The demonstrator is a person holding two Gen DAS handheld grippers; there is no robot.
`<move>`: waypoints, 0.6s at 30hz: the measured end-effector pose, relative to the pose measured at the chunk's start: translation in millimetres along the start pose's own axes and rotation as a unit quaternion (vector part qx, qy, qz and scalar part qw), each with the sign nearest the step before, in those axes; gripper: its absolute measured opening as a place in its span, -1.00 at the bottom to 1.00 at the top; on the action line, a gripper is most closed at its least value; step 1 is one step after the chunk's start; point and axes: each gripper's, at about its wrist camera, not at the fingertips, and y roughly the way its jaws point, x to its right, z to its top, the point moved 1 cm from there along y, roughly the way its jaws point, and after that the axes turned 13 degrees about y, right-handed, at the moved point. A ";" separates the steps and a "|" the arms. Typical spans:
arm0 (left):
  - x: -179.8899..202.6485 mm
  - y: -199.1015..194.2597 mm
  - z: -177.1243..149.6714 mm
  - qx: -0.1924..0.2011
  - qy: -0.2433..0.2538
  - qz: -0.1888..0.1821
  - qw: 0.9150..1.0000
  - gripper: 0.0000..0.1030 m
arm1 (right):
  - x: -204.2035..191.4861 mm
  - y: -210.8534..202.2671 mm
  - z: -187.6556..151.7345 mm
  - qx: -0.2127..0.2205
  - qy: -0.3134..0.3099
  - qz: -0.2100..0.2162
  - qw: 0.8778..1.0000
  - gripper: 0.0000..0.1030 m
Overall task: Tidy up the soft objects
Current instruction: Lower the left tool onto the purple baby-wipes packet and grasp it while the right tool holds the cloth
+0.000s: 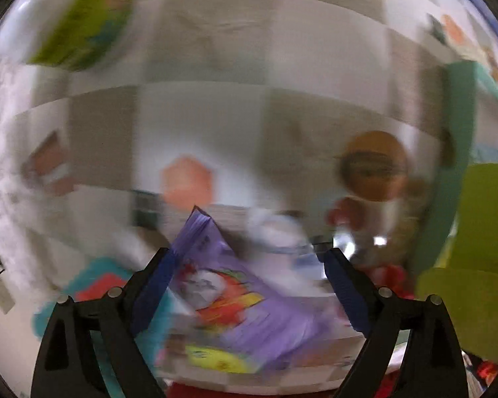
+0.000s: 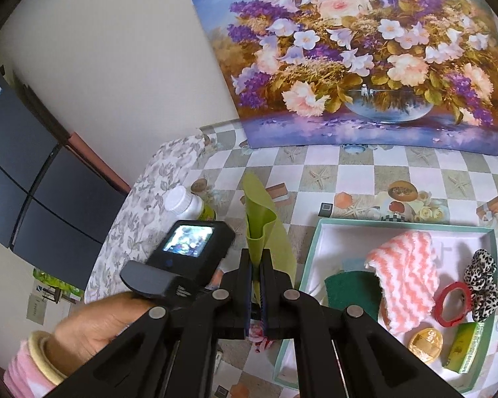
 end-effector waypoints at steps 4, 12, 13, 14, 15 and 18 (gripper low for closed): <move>14.2 -13.2 8.9 0.047 0.031 -0.022 0.998 0.80 | 1.4 -1.7 0.6 0.001 0.002 0.003 1.000 -0.92; -3.9 -21.4 -0.6 0.020 -0.002 0.056 0.998 0.80 | 0.5 -1.3 0.9 0.001 0.001 0.004 1.000 -0.92; -8.1 -20.4 -0.6 0.017 -0.016 0.054 0.998 0.80 | -0.2 -1.3 0.4 0.000 0.000 0.005 1.000 -0.92; -13.5 -18.5 -2.0 0.013 -0.032 0.049 0.998 0.80 | -0.9 -1.4 0.0 0.000 -0.001 0.006 1.000 -0.92; -17.0 -16.4 -2.8 0.009 -0.042 0.043 0.998 0.80 | -1.2 -1.4 -0.1 0.000 -0.002 0.007 1.000 -0.92; -15.6 -8.8 -7.8 0.006 -0.048 0.067 0.997 0.80 | -0.4 -1.1 -0.5 -0.002 -0.002 0.009 1.000 -0.92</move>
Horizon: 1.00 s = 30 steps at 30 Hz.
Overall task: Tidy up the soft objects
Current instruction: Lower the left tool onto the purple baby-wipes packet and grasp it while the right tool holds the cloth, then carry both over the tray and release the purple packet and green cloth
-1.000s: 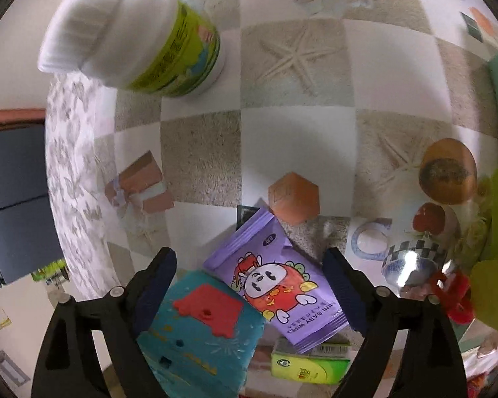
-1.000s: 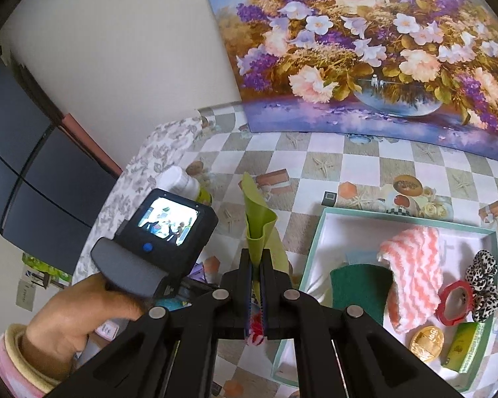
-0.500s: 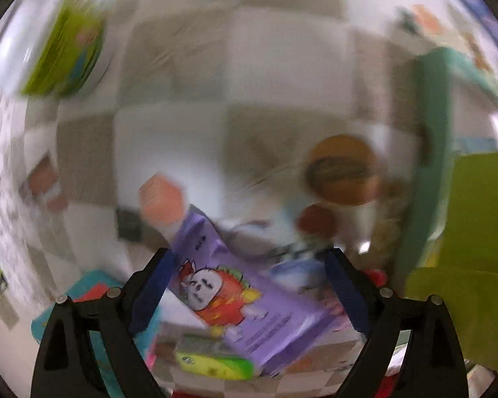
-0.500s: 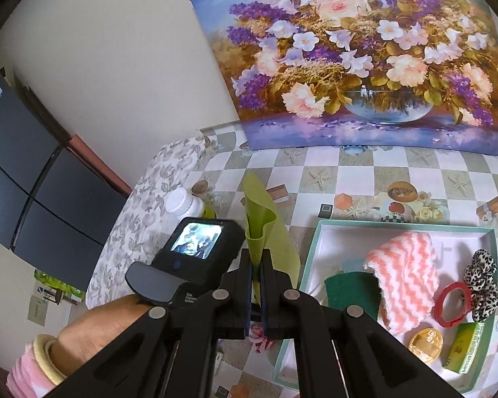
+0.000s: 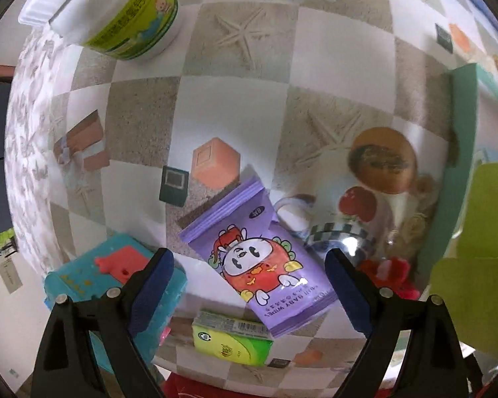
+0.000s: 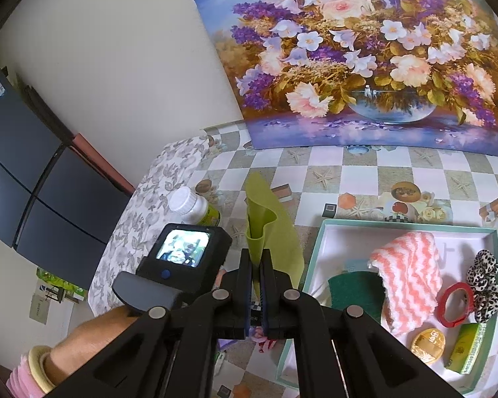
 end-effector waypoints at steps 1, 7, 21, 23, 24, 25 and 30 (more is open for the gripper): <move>7.2 0.0 -1.8 -0.002 0.000 0.009 1.000 0.80 | 0.8 -0.1 0.1 0.000 0.000 0.000 1.000 -0.92; 41.6 0.7 -9.1 0.016 0.024 -0.007 1.000 0.77 | 5.6 -6.4 2.1 0.006 0.009 0.005 1.000 -0.92; 50.9 -40.7 -27.5 0.135 0.008 -0.007 0.991 -0.21 | 11.9 -15.9 2.0 0.013 0.014 0.003 1.000 -0.92; 49.1 -61.0 -34.7 0.160 -0.007 -0.029 0.987 -0.22 | 14.6 -24.6 3.8 0.022 0.017 0.006 1.000 -0.92; 46.6 -69.2 -38.0 0.173 -0.011 -0.032 0.984 -0.22 | 16.5 -30.6 5.1 0.029 0.019 0.008 0.999 -0.92; 43.0 -81.0 -44.7 0.189 -0.015 -0.030 0.981 -0.22 | 18.9 -38.1 7.1 0.038 0.022 0.009 0.999 -0.92; 53.0 -134.4 -67.3 0.277 -0.025 -0.015 0.961 -0.22 | 34.0 -76.1 16.0 0.082 0.038 0.014 0.996 -0.92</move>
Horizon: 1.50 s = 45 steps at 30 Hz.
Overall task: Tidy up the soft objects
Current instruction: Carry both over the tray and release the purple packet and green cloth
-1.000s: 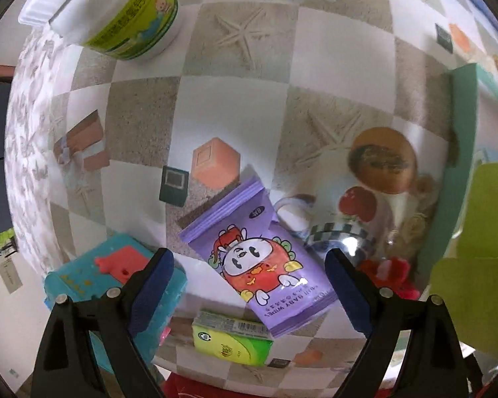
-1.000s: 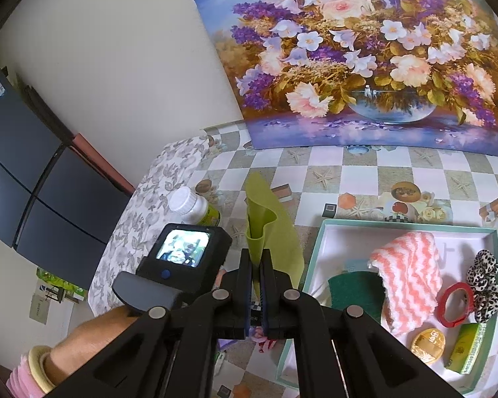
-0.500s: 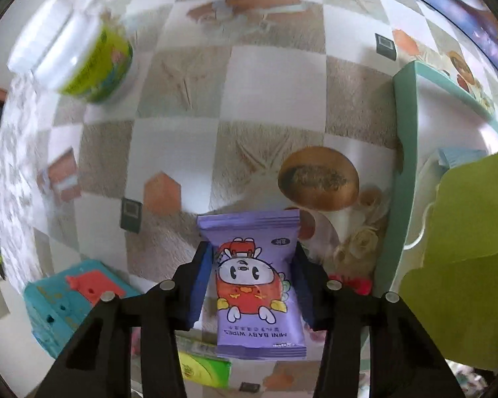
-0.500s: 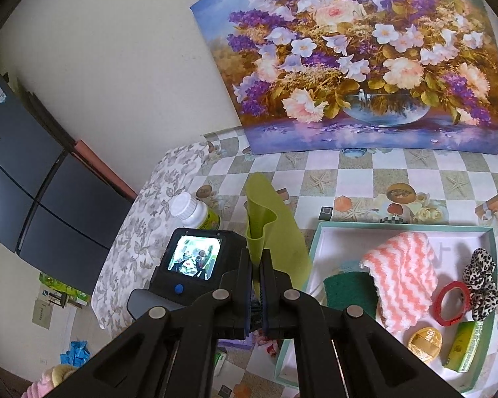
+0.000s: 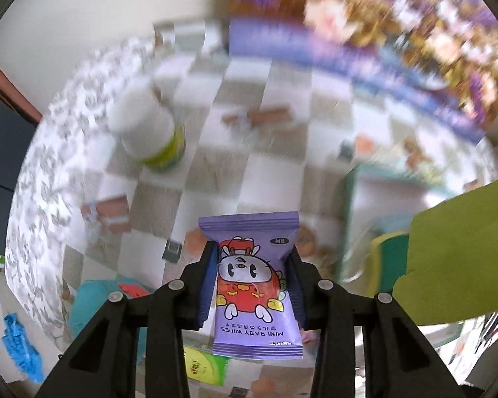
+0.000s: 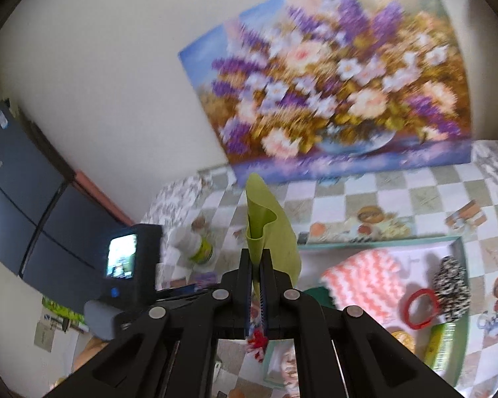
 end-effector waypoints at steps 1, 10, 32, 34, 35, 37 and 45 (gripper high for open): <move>6.0 -4.0 -1.8 0.019 0.004 -0.002 1.000 -0.22 | 5.2 -6.7 3.4 0.008 0.005 -0.005 1.000 -0.92; 112.6 -30.3 -7.6 0.071 0.104 -0.070 0.990 -0.20 | 84.6 -12.4 14.3 0.003 0.061 -0.121 0.991 -0.92; 132.0 -10.7 -17.9 0.061 0.122 -0.054 0.989 0.55 | 143.9 15.0 -3.2 -0.053 0.082 -0.233 0.968 -0.30; 122.3 -12.2 -18.8 0.062 0.111 -0.050 0.991 0.55 | 138.9 12.3 -4.7 -0.050 0.074 -0.236 0.968 -0.28; 118.2 -12.4 -19.6 0.061 0.106 -0.048 0.991 0.55 | 137.1 11.2 -5.6 -0.049 0.072 -0.237 0.968 -0.28; 112.0 -12.4 -21.3 0.059 0.101 -0.047 0.992 0.56 | 132.6 8.8 -7.9 -0.048 0.068 -0.237 0.968 -0.27; 90.7 -16.5 -33.0 0.055 0.080 -0.055 0.994 0.56 | 113.8 1.4 -22.7 -0.047 0.058 -0.233 0.970 -0.26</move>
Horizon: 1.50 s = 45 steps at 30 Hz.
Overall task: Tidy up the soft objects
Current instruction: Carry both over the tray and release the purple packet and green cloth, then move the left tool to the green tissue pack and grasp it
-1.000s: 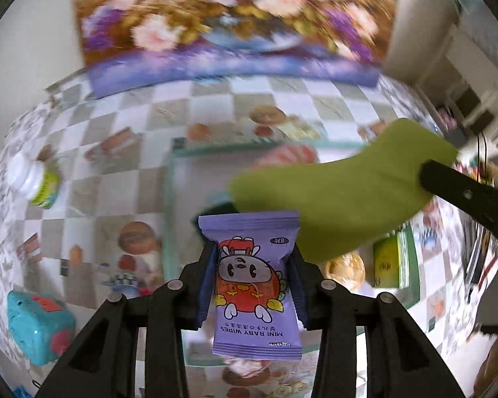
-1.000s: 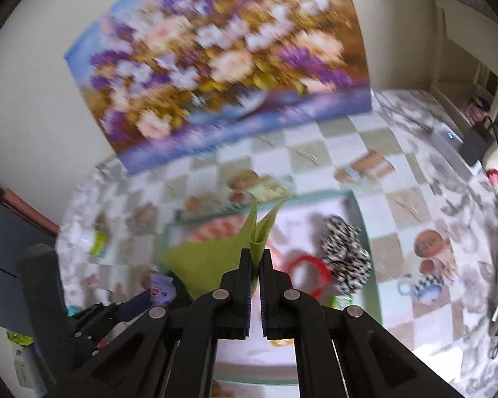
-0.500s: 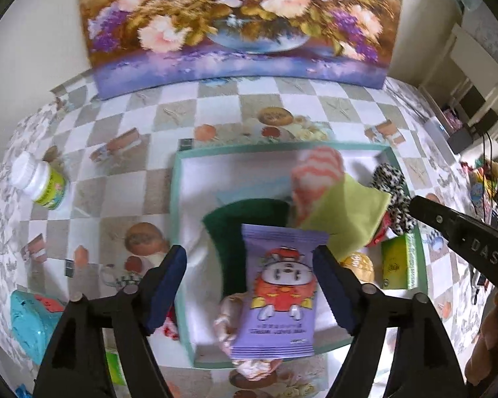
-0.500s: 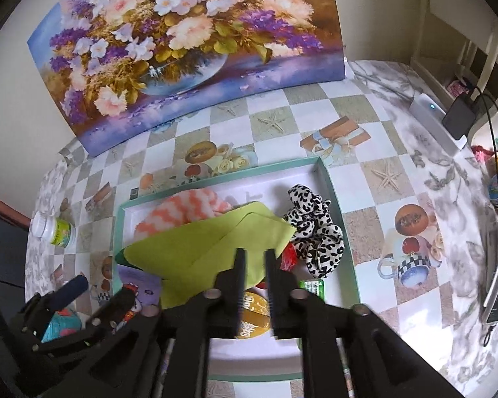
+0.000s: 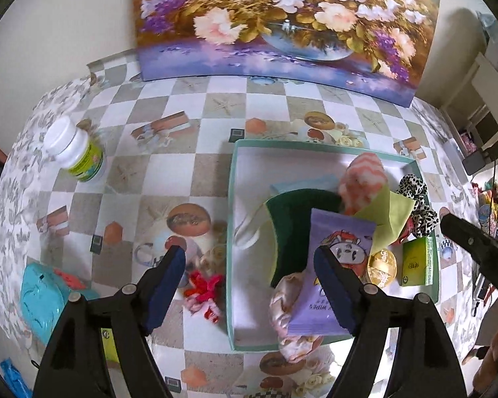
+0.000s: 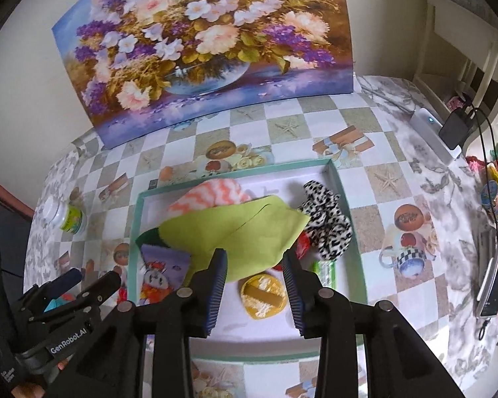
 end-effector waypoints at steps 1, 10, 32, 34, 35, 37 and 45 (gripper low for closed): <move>-2.7 -2.1 -2.8 0.001 -0.003 -0.001 1.000 0.56 | -3.0 -1.5 -4.0 0.000 -0.003 0.001 1.000 -0.22; -35.4 -23.2 -33.2 0.012 -0.048 0.005 0.999 0.92 | -29.2 -12.0 -48.9 0.006 -0.047 -0.019 0.999 0.35; -125.9 -7.7 -129.5 -0.069 -0.202 0.041 0.976 0.92 | -107.6 16.9 -129.7 -0.056 -0.139 0.005 0.989 0.42; -130.1 -1.8 -133.5 -0.080 -0.216 0.046 0.972 0.92 | -110.2 22.7 -133.6 -0.063 -0.145 -0.001 0.987 0.42; -132.7 2.2 -135.7 -0.087 -0.225 0.048 0.969 0.92 | -110.9 24.9 -134.7 -0.066 -0.148 -0.004 0.987 0.42; -138.6 10.1 -140.3 -0.100 -0.246 0.050 0.963 0.92 | -111.1 26.7 -135.6 -0.067 -0.150 -0.008 0.986 0.42; -147.6 26.9 -141.9 -0.116 -0.287 0.075 0.948 0.92 | -111.7 27.3 -132.3 -0.065 -0.151 -0.009 0.986 0.42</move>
